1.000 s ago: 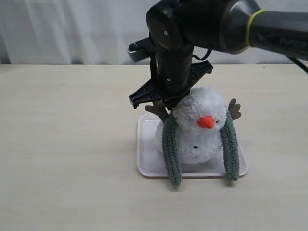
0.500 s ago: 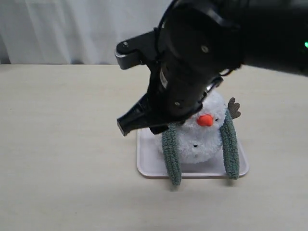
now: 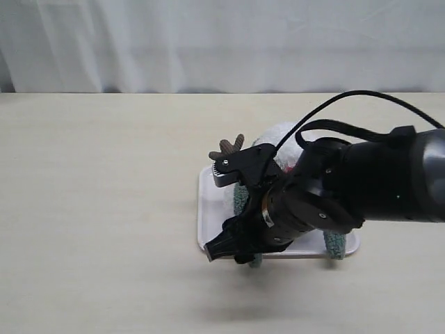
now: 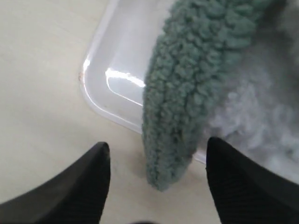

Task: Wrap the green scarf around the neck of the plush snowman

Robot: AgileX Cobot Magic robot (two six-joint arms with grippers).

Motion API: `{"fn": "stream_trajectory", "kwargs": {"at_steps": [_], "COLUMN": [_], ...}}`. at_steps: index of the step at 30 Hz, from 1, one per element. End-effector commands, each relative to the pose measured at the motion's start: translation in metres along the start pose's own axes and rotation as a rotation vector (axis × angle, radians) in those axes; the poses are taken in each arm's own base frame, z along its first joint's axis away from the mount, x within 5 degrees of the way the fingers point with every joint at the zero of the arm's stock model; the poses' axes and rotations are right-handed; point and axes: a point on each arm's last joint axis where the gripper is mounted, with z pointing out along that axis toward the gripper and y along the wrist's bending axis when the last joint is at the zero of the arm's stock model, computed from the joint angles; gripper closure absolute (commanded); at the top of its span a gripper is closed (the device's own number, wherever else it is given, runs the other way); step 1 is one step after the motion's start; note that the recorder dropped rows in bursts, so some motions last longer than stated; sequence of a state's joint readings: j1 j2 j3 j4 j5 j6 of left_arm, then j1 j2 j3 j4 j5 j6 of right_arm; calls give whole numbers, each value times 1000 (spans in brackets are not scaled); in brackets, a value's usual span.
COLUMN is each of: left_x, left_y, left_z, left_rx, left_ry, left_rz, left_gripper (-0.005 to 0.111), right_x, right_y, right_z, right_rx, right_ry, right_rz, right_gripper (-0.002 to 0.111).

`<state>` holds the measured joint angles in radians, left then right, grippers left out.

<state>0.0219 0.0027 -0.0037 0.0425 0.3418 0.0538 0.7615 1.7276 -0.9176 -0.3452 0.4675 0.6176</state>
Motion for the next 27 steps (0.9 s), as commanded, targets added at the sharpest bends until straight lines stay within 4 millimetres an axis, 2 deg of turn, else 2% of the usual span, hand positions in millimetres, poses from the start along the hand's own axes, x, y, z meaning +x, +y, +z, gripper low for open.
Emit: {"fn": "stream_trajectory", "kwargs": {"at_steps": [1, 6, 9, 13, 18, 22, 27], "left_x": [0, 0, 0, 0, 0, 0, 0], "left_y": [0, 0, 0, 0, 0, 0, 0], "left_z": [0, 0, 0, 0, 0, 0, 0], "left_rx": [-1, -1, -1, -1, -1, -1, -1], "left_ry": [-10, -10, -10, -10, -10, -10, -10], "left_rz": [-3, -3, -3, -3, -3, -3, -3], "left_gripper": [107, 107, 107, 107, 107, 107, 107], "right_x": [4, 11, 11, 11, 13, 15, 10], "right_y": [4, 4, 2, -4, -13, -23, -29], "right_z": [17, 35, 38, 37, 26, 8, -12], "right_rx": [-7, 12, 32, 99, 188, 268, 303], "right_ry": [12, 64, 66, 76, 130, 182, 139], "right_rz": [-44, -59, -107, -190, -204, -229, -242], "right_gripper": [50, 54, 72, 104, 104, 104, 104]}}
